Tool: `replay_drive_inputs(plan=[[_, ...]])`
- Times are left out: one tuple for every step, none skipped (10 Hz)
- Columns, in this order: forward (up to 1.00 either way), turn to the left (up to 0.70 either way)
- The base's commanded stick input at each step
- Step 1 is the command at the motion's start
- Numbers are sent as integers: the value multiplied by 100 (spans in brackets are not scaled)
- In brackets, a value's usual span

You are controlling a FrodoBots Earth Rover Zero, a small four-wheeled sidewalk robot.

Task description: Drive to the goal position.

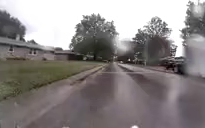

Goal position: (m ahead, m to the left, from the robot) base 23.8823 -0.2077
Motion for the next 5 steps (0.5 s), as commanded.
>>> replay_drive_inputs(plan=[[50,-1],[50,-1],[50,-1],[50,-1],[50,-1]])
